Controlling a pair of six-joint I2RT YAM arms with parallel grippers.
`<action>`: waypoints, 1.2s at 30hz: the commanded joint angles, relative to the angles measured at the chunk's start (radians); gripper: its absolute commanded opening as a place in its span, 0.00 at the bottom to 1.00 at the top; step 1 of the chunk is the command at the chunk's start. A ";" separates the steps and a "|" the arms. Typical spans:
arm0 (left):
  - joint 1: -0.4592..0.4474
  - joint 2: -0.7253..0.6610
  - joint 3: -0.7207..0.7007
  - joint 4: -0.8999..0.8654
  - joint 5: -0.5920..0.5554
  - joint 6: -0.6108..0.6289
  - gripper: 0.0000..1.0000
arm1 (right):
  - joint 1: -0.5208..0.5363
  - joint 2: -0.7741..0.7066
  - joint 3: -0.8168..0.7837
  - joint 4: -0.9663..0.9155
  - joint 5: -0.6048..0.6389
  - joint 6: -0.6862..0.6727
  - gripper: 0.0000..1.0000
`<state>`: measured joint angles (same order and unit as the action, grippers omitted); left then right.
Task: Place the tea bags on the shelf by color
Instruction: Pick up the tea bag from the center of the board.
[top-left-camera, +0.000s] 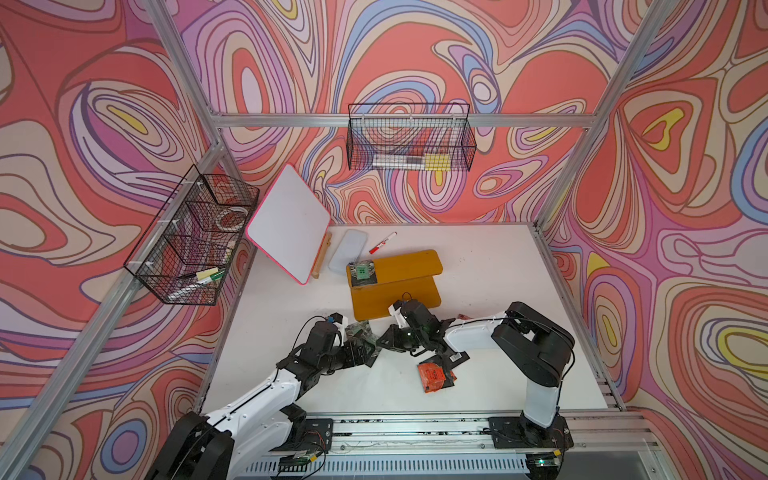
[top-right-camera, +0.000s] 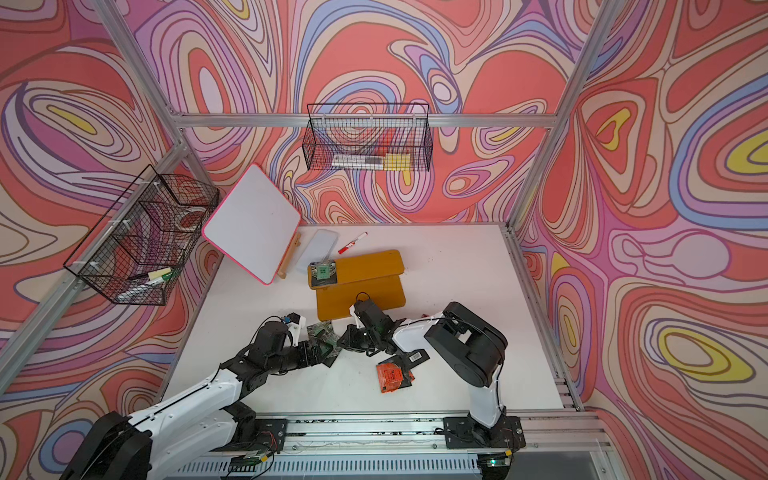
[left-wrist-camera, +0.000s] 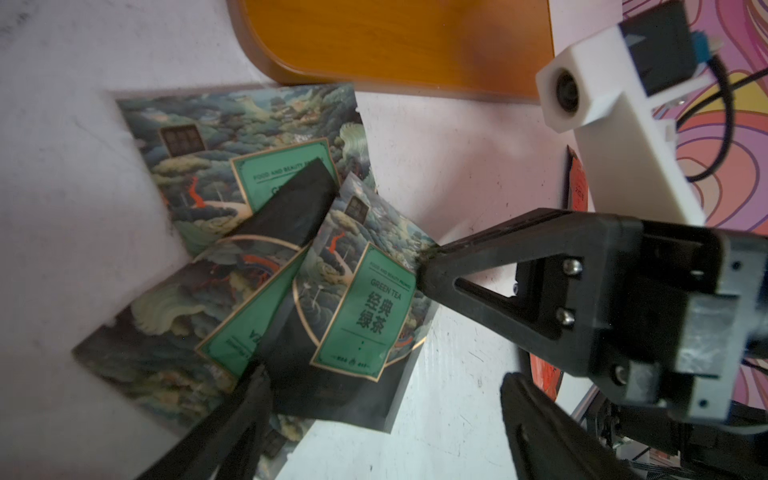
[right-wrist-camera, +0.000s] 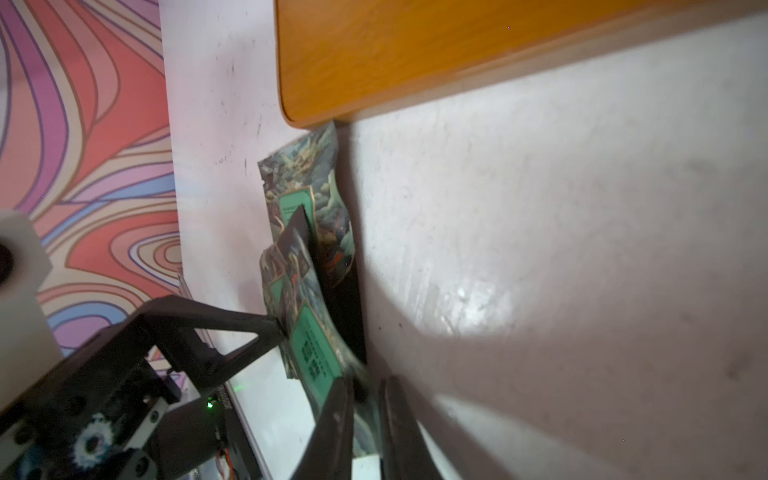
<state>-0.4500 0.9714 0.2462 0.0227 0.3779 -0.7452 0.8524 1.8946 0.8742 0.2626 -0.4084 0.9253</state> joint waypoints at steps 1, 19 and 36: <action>0.007 -0.010 -0.019 -0.014 -0.010 -0.003 0.90 | 0.005 0.016 -0.014 0.043 -0.007 0.003 0.07; 0.019 -0.358 0.142 -0.314 -0.092 0.102 0.98 | -0.025 -0.257 0.001 -0.153 -0.070 -0.291 0.00; 0.144 -0.319 0.059 0.196 0.432 -0.022 0.84 | -0.238 -0.549 -0.018 -0.263 -0.595 -0.500 0.00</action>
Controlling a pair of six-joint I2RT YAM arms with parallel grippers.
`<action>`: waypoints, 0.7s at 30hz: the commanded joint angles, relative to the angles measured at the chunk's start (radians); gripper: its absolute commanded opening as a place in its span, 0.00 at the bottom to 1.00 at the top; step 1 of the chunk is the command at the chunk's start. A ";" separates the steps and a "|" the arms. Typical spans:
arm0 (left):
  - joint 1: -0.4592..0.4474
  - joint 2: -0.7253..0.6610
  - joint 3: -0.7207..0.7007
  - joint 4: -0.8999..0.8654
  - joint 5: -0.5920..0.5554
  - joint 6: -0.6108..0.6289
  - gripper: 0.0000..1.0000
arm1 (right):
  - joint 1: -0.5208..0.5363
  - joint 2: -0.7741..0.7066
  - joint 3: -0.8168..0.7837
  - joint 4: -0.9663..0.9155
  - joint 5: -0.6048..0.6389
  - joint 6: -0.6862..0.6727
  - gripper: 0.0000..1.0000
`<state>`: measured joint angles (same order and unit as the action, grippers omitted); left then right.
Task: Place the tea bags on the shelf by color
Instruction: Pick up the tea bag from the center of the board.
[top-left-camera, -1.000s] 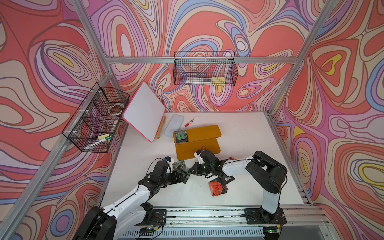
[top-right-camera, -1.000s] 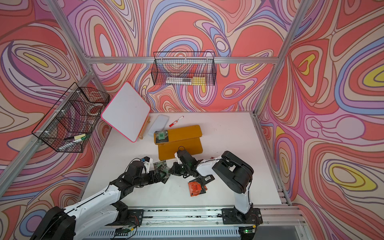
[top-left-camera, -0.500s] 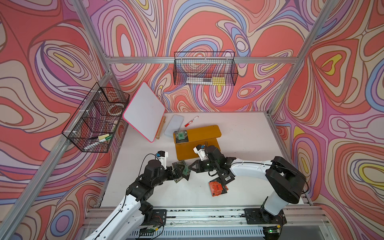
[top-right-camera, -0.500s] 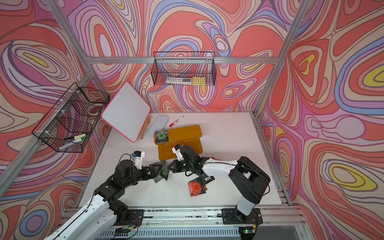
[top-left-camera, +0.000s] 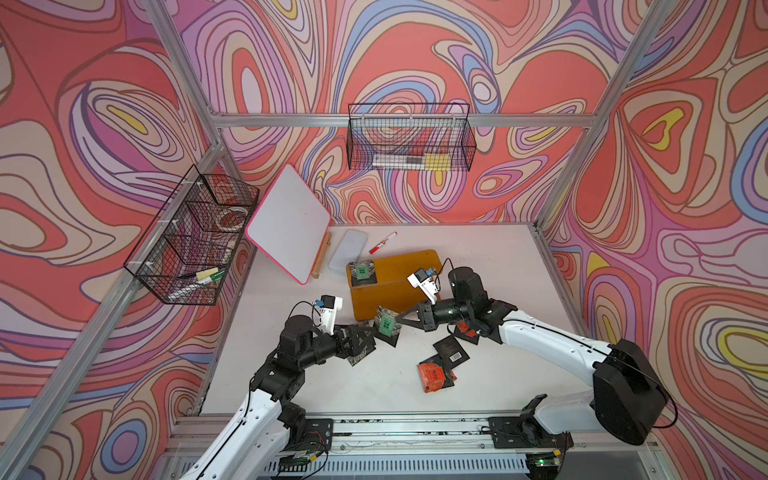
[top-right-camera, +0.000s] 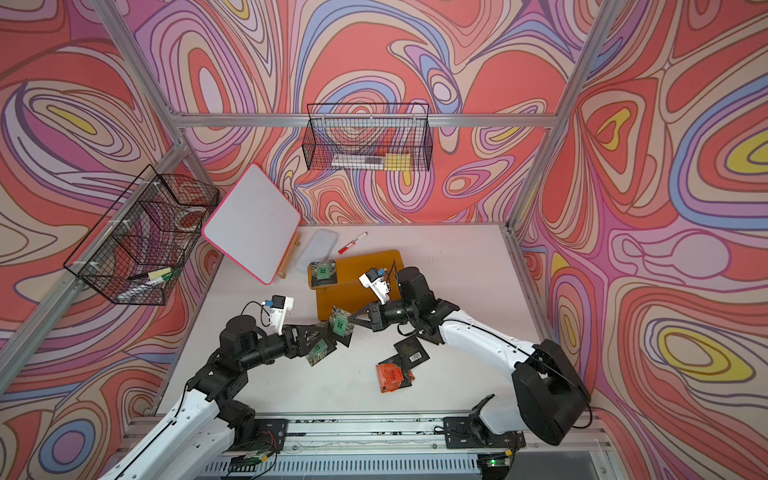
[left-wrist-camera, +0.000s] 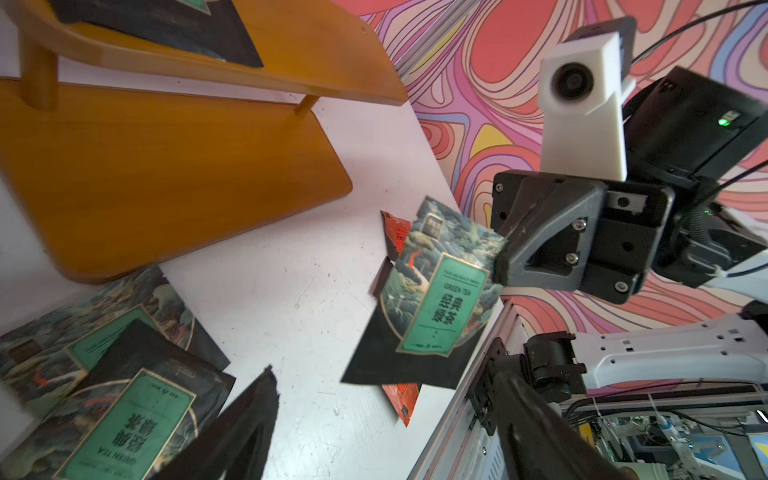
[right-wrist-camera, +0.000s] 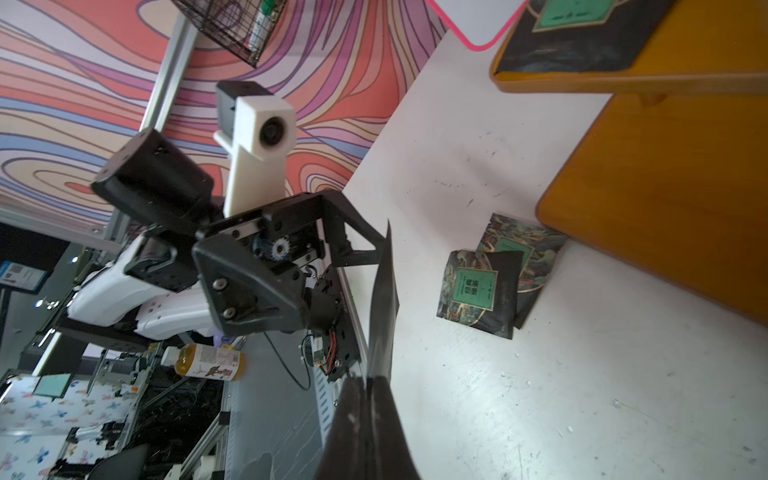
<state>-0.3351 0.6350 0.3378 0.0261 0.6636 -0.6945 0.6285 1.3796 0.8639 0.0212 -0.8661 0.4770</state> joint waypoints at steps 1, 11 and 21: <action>0.034 0.026 -0.039 0.231 0.165 -0.089 0.82 | -0.016 -0.041 -0.006 -0.022 -0.157 -0.056 0.00; 0.036 0.096 -0.034 0.415 0.259 -0.163 0.64 | -0.016 -0.041 0.016 0.021 -0.240 -0.030 0.00; 0.034 0.118 -0.037 0.479 0.293 -0.209 0.33 | -0.018 0.005 0.060 0.054 -0.244 0.003 0.00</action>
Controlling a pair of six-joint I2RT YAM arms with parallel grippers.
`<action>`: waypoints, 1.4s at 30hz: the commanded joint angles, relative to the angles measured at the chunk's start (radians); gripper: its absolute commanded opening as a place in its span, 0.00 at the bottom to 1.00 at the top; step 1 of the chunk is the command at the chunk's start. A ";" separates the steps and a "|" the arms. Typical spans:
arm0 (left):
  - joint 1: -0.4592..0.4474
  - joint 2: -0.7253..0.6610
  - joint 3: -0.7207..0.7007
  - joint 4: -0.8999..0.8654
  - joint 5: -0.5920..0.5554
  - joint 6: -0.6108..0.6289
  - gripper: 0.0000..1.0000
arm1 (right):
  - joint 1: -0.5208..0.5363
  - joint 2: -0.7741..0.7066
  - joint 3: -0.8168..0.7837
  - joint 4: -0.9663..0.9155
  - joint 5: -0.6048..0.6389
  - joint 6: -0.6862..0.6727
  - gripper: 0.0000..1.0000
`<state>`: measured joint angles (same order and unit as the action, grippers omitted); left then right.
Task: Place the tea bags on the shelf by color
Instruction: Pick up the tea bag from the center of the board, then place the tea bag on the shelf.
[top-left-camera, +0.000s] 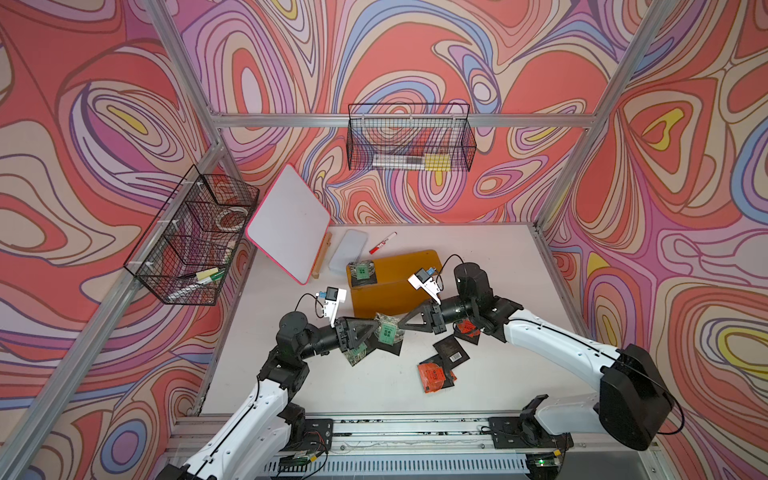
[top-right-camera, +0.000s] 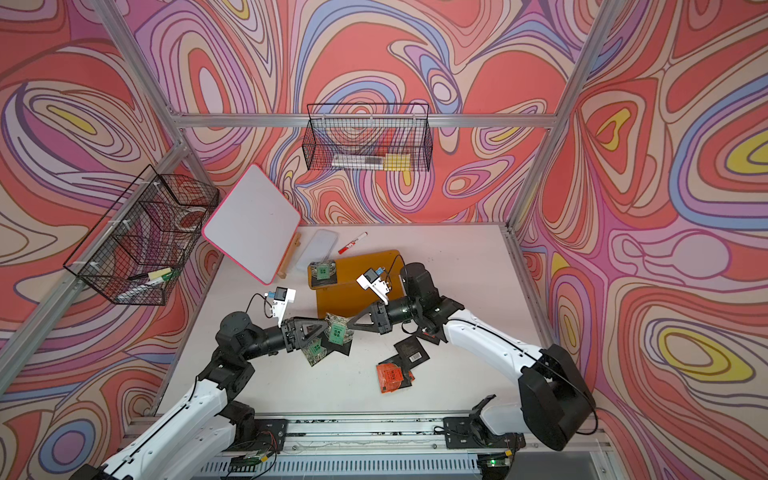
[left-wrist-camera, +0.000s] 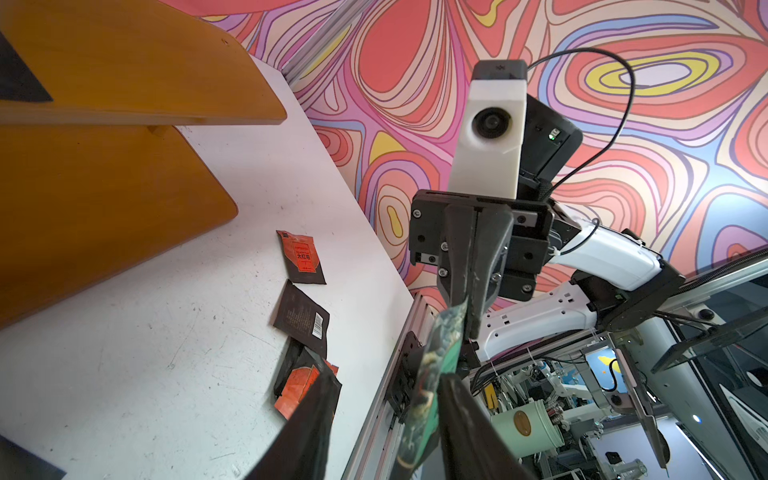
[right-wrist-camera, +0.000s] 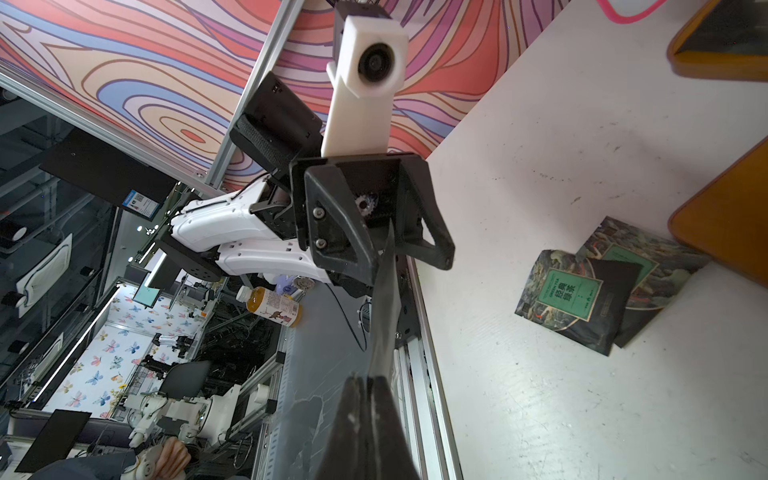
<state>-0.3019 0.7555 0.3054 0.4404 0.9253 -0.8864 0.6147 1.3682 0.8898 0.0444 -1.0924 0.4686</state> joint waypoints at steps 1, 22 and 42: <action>0.001 -0.004 -0.006 0.069 0.030 -0.020 0.32 | -0.003 0.019 0.038 0.034 -0.018 0.015 0.00; -0.009 -0.046 -0.020 0.092 -0.120 -0.110 0.00 | -0.003 0.044 0.018 0.147 0.177 0.194 0.41; -0.008 0.080 -0.065 0.573 -0.299 -0.383 0.00 | -0.002 0.082 -0.098 0.620 0.314 0.616 0.33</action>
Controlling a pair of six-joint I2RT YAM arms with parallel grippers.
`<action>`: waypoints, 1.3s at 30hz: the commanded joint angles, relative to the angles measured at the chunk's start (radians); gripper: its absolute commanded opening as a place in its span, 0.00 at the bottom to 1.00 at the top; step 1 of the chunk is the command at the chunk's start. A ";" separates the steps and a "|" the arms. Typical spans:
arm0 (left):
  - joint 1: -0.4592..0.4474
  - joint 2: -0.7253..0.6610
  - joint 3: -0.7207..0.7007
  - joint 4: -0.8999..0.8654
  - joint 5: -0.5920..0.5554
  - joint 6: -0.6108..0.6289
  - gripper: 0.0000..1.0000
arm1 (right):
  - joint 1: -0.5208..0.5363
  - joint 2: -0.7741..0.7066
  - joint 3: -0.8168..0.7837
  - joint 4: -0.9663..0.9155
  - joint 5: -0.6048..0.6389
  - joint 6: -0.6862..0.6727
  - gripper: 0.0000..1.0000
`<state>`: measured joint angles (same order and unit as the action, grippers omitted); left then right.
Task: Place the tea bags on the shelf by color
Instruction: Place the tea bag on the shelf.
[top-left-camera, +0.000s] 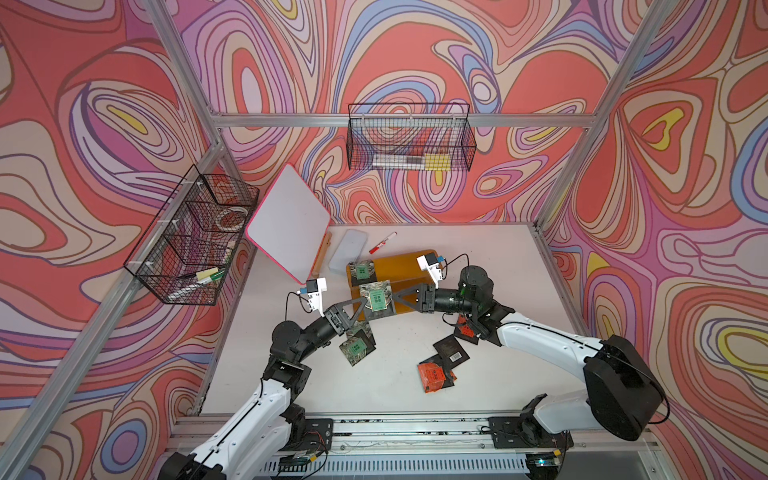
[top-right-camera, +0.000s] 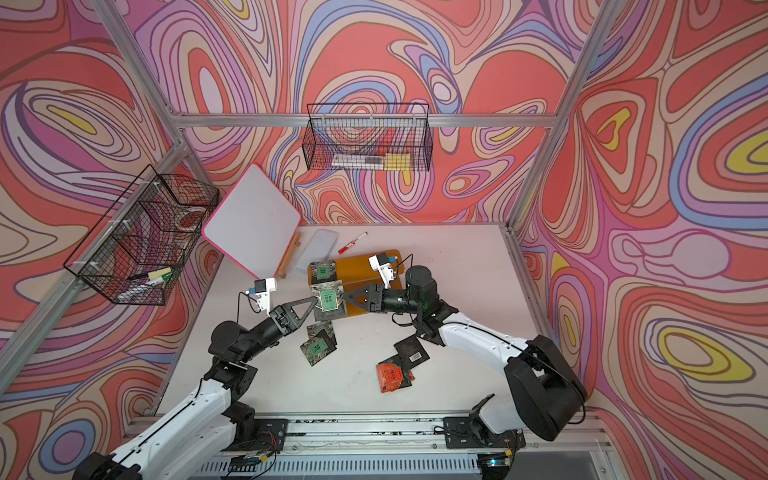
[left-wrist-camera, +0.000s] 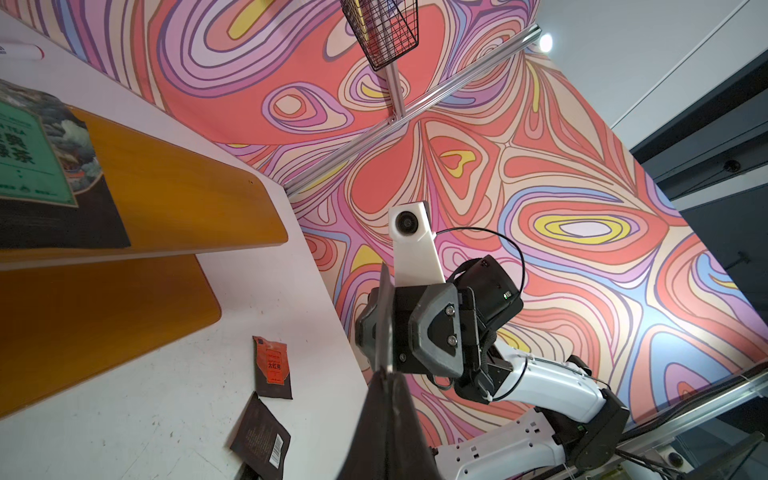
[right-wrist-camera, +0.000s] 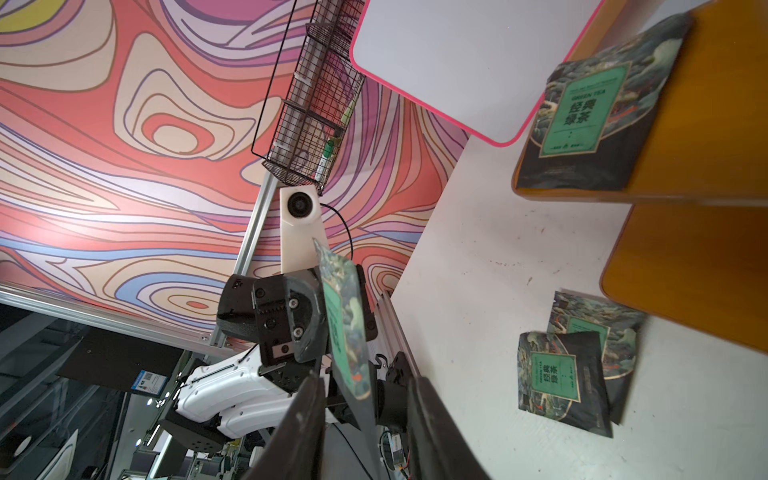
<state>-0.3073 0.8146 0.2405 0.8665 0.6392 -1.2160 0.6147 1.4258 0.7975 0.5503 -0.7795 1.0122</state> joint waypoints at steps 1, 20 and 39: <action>-0.003 0.032 -0.001 0.166 -0.019 -0.062 0.00 | -0.003 0.033 -0.006 0.138 -0.004 0.093 0.31; -0.003 0.049 -0.006 0.203 -0.047 -0.076 0.00 | 0.022 0.116 0.044 0.268 -0.037 0.183 0.06; -0.002 -0.011 0.003 0.019 -0.089 -0.028 0.80 | 0.026 0.069 0.139 -0.068 0.002 0.003 0.00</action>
<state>-0.3080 0.8433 0.2405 0.9554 0.5697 -1.2762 0.6369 1.5364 0.8982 0.6365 -0.8021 1.1179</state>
